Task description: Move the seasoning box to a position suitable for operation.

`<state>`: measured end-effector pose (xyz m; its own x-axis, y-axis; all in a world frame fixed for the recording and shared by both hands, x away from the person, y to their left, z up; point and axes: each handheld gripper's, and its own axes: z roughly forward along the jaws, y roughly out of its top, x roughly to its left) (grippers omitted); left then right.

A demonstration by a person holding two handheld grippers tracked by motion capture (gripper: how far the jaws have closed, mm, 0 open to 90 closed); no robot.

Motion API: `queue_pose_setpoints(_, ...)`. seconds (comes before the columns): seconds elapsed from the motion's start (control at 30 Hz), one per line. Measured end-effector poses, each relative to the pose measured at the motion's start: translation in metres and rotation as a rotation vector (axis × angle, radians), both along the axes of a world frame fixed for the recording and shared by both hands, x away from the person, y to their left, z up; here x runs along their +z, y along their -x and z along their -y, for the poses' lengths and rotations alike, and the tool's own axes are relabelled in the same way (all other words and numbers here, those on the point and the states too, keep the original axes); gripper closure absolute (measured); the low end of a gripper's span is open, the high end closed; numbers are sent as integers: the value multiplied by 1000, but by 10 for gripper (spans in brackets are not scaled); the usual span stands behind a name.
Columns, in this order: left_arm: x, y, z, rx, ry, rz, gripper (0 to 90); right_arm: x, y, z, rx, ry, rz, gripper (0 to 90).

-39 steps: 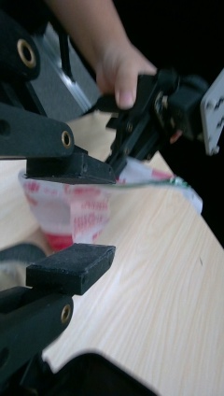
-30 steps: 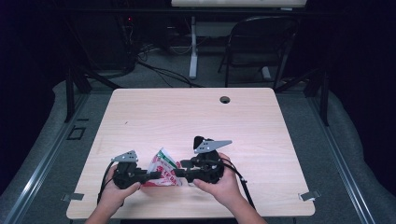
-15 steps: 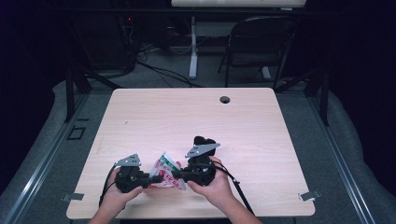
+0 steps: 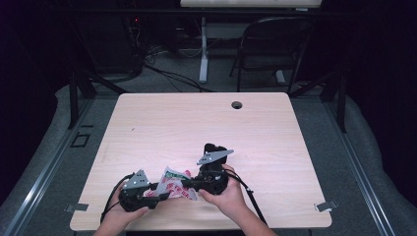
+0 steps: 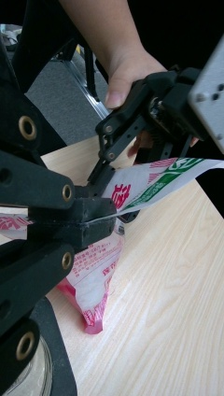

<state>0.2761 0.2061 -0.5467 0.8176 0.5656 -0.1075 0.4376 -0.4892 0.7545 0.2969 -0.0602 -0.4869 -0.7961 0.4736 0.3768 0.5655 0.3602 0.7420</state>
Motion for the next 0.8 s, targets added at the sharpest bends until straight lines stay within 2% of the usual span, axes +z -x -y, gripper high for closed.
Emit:
queue_pose_setpoints(0.07,-2,-1,1,-9,-16,1,503,0,0,0,-3,-1,3,900)
queue_pose_setpoints(0.17,-6,-2,2,-15,-10,-7,445,2,0,-2,-4,6,19,900)
queue_pose_setpoints(0.3,-11,-7,-2,-13,21,-17,412,4,0,-4,1,25,35,900)
queue_pose_setpoints(0.33,-13,-10,-6,-2,51,-38,404,5,-1,-5,1,29,41,900)
queue_pose_setpoints(0.47,-15,-13,-9,-3,69,-56,373,7,-3,-6,10,33,46,900)
queue_pose_setpoints(0.57,-18,-15,-9,-18,76,-56,350,10,-6,-7,20,32,47,900)
queue_pose_setpoints(0.7,-20,-17,-6,-52,60,-37,314,18,-10,-11,39,37,65,900)
queue_pose_setpoints(0.8,-22,-18,-4,-53,65,-38,309,21,-11,-13,44,38,73,900)
